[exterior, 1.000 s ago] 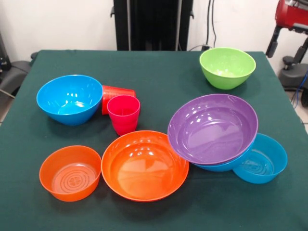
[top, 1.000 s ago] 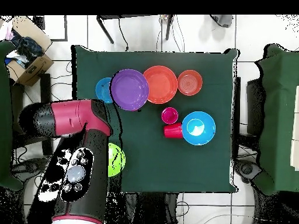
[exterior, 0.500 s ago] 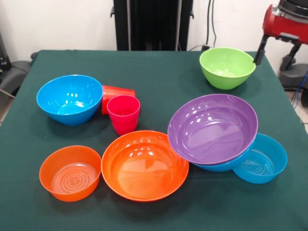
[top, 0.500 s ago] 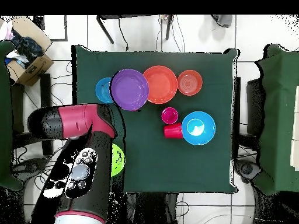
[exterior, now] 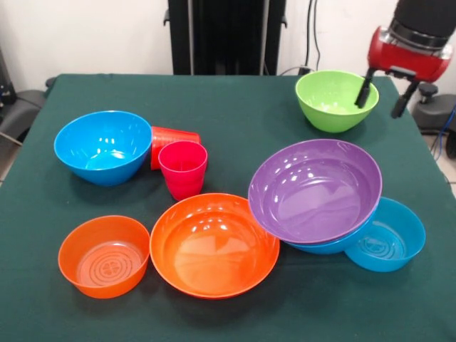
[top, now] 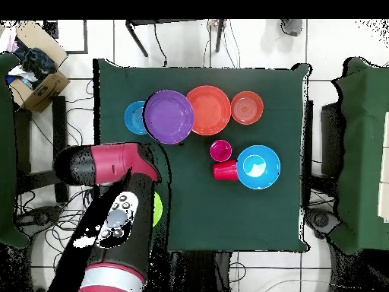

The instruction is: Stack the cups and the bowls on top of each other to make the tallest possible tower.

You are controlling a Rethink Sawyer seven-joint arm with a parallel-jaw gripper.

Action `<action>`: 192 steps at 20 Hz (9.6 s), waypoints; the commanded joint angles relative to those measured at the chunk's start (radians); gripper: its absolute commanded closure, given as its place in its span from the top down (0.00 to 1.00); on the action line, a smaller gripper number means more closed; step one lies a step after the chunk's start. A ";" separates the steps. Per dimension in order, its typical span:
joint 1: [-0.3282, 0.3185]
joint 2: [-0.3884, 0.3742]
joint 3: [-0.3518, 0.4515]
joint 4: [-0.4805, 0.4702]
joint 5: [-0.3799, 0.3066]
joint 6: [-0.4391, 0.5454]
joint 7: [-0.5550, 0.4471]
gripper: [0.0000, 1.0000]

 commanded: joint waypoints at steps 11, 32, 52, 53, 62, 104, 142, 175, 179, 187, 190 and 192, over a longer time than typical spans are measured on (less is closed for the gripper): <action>-0.049 0.079 0.171 0.183 -0.026 -0.065 0.021 1.00; -0.149 0.143 0.355 0.182 -0.036 -0.113 -0.019 1.00; -0.128 0.221 0.306 0.112 -0.091 -0.152 0.017 1.00; -0.124 0.219 0.295 0.106 -0.092 -0.147 0.023 1.00; -0.044 0.207 0.164 0.051 -0.094 -0.115 0.096 0.00; -0.194 0.159 0.180 -0.400 -0.008 0.433 0.064 0.00; -0.208 0.371 0.103 -0.975 -0.021 0.808 0.095 0.00; -0.264 0.580 -0.033 -1.388 0.078 0.968 0.024 0.00; -0.266 0.591 -0.038 -1.376 0.098 0.934 0.015 0.00; -0.251 0.634 -0.047 -1.327 0.082 0.820 -0.007 0.00; -0.244 0.647 -0.052 -1.309 0.072 0.778 -0.005 0.00; -0.240 0.653 -0.056 -1.298 0.068 0.766 -0.014 0.00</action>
